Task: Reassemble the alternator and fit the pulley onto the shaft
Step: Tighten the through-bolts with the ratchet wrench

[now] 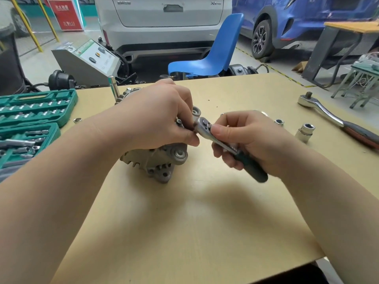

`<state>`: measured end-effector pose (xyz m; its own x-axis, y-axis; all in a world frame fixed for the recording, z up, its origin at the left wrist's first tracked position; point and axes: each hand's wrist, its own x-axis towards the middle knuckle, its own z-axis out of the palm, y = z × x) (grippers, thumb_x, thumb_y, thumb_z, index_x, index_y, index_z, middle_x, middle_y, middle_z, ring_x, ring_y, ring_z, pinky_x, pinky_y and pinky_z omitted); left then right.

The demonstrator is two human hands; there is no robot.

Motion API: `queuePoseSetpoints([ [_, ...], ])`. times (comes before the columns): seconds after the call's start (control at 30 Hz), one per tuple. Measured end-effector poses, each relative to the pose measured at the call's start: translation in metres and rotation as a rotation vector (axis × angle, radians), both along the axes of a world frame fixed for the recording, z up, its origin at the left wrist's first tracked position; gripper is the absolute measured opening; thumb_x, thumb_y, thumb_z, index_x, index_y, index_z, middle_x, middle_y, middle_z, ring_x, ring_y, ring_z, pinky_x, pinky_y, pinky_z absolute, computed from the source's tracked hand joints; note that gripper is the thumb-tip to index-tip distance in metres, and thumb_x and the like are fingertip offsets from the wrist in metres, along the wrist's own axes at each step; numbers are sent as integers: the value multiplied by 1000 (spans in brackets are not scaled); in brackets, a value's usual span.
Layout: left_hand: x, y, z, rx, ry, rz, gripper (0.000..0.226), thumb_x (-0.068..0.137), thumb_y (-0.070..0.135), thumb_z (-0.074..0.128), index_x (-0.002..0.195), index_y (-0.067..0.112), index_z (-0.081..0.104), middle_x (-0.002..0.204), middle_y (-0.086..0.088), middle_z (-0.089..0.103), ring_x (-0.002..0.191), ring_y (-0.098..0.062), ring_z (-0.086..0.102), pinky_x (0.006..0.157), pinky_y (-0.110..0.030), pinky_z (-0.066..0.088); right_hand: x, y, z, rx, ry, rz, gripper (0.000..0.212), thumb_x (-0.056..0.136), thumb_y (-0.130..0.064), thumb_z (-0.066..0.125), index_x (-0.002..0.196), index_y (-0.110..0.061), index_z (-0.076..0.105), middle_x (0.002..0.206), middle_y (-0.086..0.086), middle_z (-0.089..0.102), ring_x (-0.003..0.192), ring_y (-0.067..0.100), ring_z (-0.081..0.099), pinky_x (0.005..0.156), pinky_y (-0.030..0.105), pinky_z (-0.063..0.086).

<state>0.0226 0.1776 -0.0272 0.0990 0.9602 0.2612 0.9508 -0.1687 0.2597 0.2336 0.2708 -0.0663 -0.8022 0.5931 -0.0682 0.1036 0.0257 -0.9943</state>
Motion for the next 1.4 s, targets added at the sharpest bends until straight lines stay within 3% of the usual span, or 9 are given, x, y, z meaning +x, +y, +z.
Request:
queuePoseSetpoints([
  [0.13, 0, 1, -1, -4, -15, 29, 14, 73, 55, 90, 78, 46, 80, 94, 23, 61, 99, -8, 46, 84, -46, 50, -4, 9, 21, 389, -155, -48, 23, 96, -31, 77, 78, -17, 75, 67, 10, 73, 48, 15, 56, 38, 19, 40],
  [0.23, 0, 0, 0, -23, -28, 45, 16, 72, 56, 89, 78, 43, 82, 95, 23, 62, 99, -8, 46, 85, -45, 49, -6, 9, 28, 498, -223, -36, 21, 96, -36, 76, 83, -20, 77, 68, 5, 73, 56, 14, 57, 51, 25, 47],
  [0.6, -1, 1, -1, 11, -132, 63, 25, 67, 61, 87, 79, 39, 83, 96, 26, 66, 98, -1, 53, 73, -33, 45, -4, -22, 11, 232, -186, -94, 32, 104, -41, 63, 86, -16, 66, 70, 13, 76, 51, 25, 68, 55, 34, 56],
  [0.73, -1, 3, 3, -64, -179, 70, 17, 67, 54, 90, 77, 41, 84, 100, 34, 65, 100, 4, 54, 76, -30, 49, -4, -5, 26, 561, -298, -47, 26, 101, -41, 68, 82, -23, 71, 68, 1, 74, 55, 15, 61, 58, 38, 51],
  [0.87, 0, 2, 6, -126, -171, 72, 12, 71, 51, 91, 79, 45, 84, 101, 35, 65, 99, 1, 57, 84, -36, 54, -13, 12, 61, 853, -464, 90, 11, 96, -42, 71, 94, -34, 78, 79, -12, 76, 73, 7, 68, 80, 40, 59],
  [1.03, 5, -3, 10, -113, -137, 63, 25, 72, 57, 83, 54, 58, 64, 95, 26, 66, 97, 0, 56, 83, -42, 53, -25, -3, 69, 1057, -592, 140, 28, 80, -66, 73, 91, -40, 69, 80, -30, 71, 66, -4, 71, 63, 29, 58],
  [1.13, 3, -3, 10, -94, -113, 65, 32, 79, 49, 86, 57, 57, 64, 95, 25, 65, 100, -3, 54, 85, -45, 54, -29, -11, 58, 992, -539, 20, 37, 74, -66, 76, 83, -31, 70, 70, -15, 74, 60, 1, 71, 64, 37, 64],
  [1.27, 2, -3, 8, -110, -75, 83, 23, 85, 52, 83, 68, 56, 68, 99, 26, 63, 107, -7, 48, 80, -39, 52, -25, -15, 57, 619, -473, -30, 36, 77, -51, 85, 87, -18, 76, 71, -2, 79, 64, 15, 78, 71, 42, 66],
  [1.4, 3, -3, 6, -94, -59, 76, 20, 86, 55, 82, 72, 57, 69, 97, 25, 62, 103, -4, 51, 78, -41, 54, -23, -17, 57, 812, -522, -20, 33, 78, -61, 69, 87, -30, 73, 71, -15, 77, 61, 0, 74, 54, 20, 55],
])
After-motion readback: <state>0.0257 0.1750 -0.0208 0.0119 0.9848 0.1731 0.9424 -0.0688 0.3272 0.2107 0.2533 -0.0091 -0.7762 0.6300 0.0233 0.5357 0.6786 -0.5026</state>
